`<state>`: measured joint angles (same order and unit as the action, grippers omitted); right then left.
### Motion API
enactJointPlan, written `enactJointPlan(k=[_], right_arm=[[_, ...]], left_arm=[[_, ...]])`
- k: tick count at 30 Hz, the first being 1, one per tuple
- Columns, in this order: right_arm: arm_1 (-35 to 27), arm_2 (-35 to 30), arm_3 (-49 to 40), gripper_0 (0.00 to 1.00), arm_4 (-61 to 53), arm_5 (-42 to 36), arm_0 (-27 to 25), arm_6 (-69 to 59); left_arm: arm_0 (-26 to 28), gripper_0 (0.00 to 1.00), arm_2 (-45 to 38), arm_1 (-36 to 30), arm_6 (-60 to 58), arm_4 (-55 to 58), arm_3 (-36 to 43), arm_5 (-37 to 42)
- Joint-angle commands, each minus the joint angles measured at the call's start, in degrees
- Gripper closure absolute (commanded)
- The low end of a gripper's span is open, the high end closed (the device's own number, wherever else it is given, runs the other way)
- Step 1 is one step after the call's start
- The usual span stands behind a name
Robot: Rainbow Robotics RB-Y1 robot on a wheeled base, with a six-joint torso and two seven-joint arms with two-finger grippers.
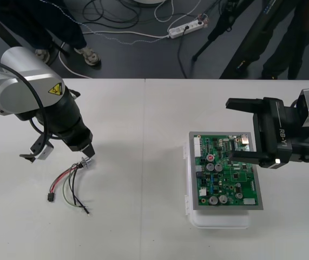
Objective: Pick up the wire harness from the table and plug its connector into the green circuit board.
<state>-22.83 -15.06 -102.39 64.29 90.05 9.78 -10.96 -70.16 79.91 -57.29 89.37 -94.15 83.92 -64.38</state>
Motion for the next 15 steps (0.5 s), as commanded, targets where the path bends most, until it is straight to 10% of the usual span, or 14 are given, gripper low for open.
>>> enactJointPlan(k=[1,15], right_arm=[[-3.27,0.56,-1.59,0.00,-1.19,-0.05,1.47,-2.13],[-3.18,0.83,-2.02,0.00,-1.71,-0.05,1.91,-2.57]], left_arm=[[-2.97,0.00,2.71,1.31,1.33,-0.86,-0.25,4.00],[-2.88,0.00,6.75,5.17,1.60,-1.65,-3.06,6.03]])
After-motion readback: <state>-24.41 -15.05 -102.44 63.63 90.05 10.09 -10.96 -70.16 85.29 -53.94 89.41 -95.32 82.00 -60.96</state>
